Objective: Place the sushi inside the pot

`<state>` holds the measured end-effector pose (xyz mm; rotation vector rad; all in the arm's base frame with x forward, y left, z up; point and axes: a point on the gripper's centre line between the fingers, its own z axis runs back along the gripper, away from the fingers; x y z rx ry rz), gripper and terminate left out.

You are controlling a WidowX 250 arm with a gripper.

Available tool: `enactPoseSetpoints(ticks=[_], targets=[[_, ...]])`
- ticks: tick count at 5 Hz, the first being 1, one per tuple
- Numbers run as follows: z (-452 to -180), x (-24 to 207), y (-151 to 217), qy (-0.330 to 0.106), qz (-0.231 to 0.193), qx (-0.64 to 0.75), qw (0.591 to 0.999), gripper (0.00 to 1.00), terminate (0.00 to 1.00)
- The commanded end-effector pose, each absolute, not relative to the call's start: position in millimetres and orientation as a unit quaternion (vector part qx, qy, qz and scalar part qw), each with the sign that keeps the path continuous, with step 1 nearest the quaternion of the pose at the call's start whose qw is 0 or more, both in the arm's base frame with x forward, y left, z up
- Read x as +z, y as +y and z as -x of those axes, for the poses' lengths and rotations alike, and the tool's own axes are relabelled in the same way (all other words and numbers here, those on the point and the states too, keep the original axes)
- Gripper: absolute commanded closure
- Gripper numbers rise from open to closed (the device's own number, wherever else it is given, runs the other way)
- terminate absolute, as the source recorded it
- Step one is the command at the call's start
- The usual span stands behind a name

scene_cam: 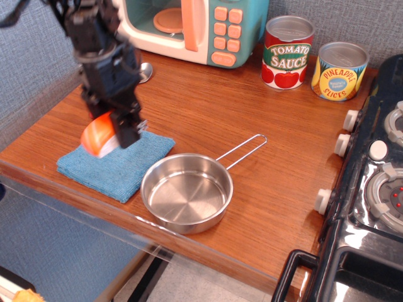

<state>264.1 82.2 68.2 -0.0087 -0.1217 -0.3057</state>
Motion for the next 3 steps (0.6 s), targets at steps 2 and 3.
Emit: enactPoseSetpoints(ticks=[2, 3], targets=[[-262.7, 45.4, -8.7, -0.023, 0.027, -0.256, 0.966, 1.00, 0.00], [-266.1, 27.1, -12.9, 0.000, 0.025, -0.259, 0.965, 1.00, 0.00]])
